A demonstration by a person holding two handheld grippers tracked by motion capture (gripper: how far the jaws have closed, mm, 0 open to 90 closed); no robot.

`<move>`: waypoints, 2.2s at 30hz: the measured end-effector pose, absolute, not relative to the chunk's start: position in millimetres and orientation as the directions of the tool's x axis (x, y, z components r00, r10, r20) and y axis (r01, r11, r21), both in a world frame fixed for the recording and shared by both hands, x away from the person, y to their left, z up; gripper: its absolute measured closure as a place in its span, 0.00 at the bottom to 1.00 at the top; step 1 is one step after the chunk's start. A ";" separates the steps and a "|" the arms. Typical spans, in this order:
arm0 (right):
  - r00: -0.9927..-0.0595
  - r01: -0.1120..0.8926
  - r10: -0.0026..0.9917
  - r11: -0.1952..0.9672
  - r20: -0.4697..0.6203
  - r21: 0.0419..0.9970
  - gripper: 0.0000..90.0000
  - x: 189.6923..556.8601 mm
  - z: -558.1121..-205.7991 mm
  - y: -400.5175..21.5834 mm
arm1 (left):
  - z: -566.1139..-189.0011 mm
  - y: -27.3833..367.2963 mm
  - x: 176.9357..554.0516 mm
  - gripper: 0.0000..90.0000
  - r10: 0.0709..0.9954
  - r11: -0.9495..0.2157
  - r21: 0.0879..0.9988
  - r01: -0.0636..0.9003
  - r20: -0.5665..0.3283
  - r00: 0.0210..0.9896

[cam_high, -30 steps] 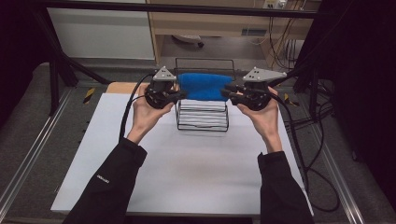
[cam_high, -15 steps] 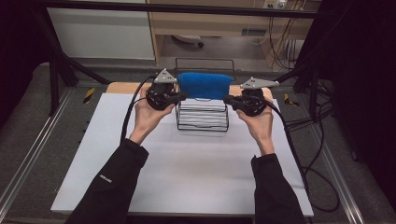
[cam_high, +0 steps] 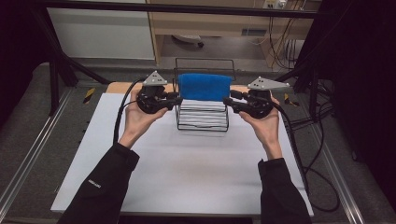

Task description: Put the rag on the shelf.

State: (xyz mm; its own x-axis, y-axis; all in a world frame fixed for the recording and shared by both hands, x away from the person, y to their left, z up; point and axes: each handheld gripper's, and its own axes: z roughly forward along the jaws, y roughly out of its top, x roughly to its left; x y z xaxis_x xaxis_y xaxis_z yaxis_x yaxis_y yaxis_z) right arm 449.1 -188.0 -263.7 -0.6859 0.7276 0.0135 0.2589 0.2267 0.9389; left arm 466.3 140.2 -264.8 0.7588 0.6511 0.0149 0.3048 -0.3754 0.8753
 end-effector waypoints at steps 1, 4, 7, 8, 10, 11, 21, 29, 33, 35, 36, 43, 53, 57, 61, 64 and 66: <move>-0.683 0.258 0.730 0.228 0.010 0.939 0.55 447.3 -262.9 -188.7 | -265.6 143.4 465.1 0.69 0.652 -0.375 0.872 0.314 0.007 0.758; -0.683 0.268 0.730 0.237 0.011 0.934 0.44 443.1 -262.9 -190.4 | -270.5 152.9 461.0 0.60 0.661 -0.374 0.868 0.327 0.002 0.751; -0.680 0.275 0.734 0.246 0.007 0.930 0.36 438.3 -264.3 -192.3 | -278.4 161.9 456.3 0.52 0.667 -0.390 0.853 0.347 0.003 0.745; -0.678 0.274 0.735 0.249 0.003 0.929 0.31 436.8 -265.1 -193.2 | -281.7 165.0 454.4 0.49 0.666 -0.400 0.846 0.352 0.005 0.746; -0.676 0.274 0.737 0.253 -0.002 0.928 0.24 434.2 -267.1 -195.7 | -288.5 171.3 450.6 0.43 0.661 -0.419 0.834 0.360 0.008 0.750; -0.671 0.272 0.742 0.251 -0.004 0.929 0.22 432.6 -268.5 -197.3 | -292.0 174.5 448.3 0.41 0.662 -0.421 0.831 0.364 0.007 0.749; -0.659 0.346 0.750 0.238 0.054 0.908 0.06 420.4 -298.9 -217.7 | -327.7 205.9 427.6 0.27 0.680 -0.410 0.821 0.396 -0.013 0.733; -0.653 0.388 0.752 0.232 0.088 0.892 0.02 408.4 -335.6 -227.1 | -359.5 227.2 413.4 0.14 0.706 -0.400 0.807 0.435 -0.031 0.708; -0.658 0.402 0.745 0.228 0.106 0.887 0.01 401.8 -357.3 -231.8 | -376.2 236.3 404.5 0.09 0.716 -0.385 0.809 0.445 -0.042 0.697; -0.660 0.415 0.742 0.232 0.116 0.880 0.01 398.0 -370.4 -234.6 | -384.2 240.5 400.4 0.07 0.722 -0.379 0.807 0.453 -0.049 0.691; -0.662 0.419 0.741 0.239 0.115 0.876 0.01 396.8 -374.7 -235.7 | -388.2 242.5 398.3 0.07 0.724 -0.375 0.808 0.455 -0.051 0.688; -0.654 0.463 0.749 0.280 0.111 0.841 0.01 384.7 -406.9 -244.0 | -410.3 257.4 384.5 0.07 0.736 -0.359 0.811 0.462 -0.059 0.675; -0.658 0.493 0.742 0.299 0.126 0.817 0.01 368.4 -432.4 -267.6 | -429.8 278.6 369.3 0.08 0.744 -0.359 0.809 0.465 -0.052 0.666; -0.648 0.509 0.746 0.275 0.153 0.816 0.01 360.8 -441.0 -278.2 | -434.0 282.2 364.2 0.08 0.744 -0.361 0.812 0.459 -0.046 0.667; -0.646 0.513 0.749 0.283 0.148 0.810 0.01 356.8 -445.5 -283.3 | -438.7 283.2 361.1 0.08 0.745 -0.368 0.806 0.465 -0.044 0.665; -0.646 0.511 0.747 0.272 0.156 0.815 0.01 356.3 -444.9 -283.5 | -441.3 285.2 360.6 0.08 0.749 -0.367 0.803 0.469 -0.043 0.662; -0.645 0.515 0.748 0.274 0.156 0.812 0.01 356.2 -445.2 -283.1 | -442.1 286.1 360.2 0.08 0.750 -0.362 0.804 0.472 -0.049 0.659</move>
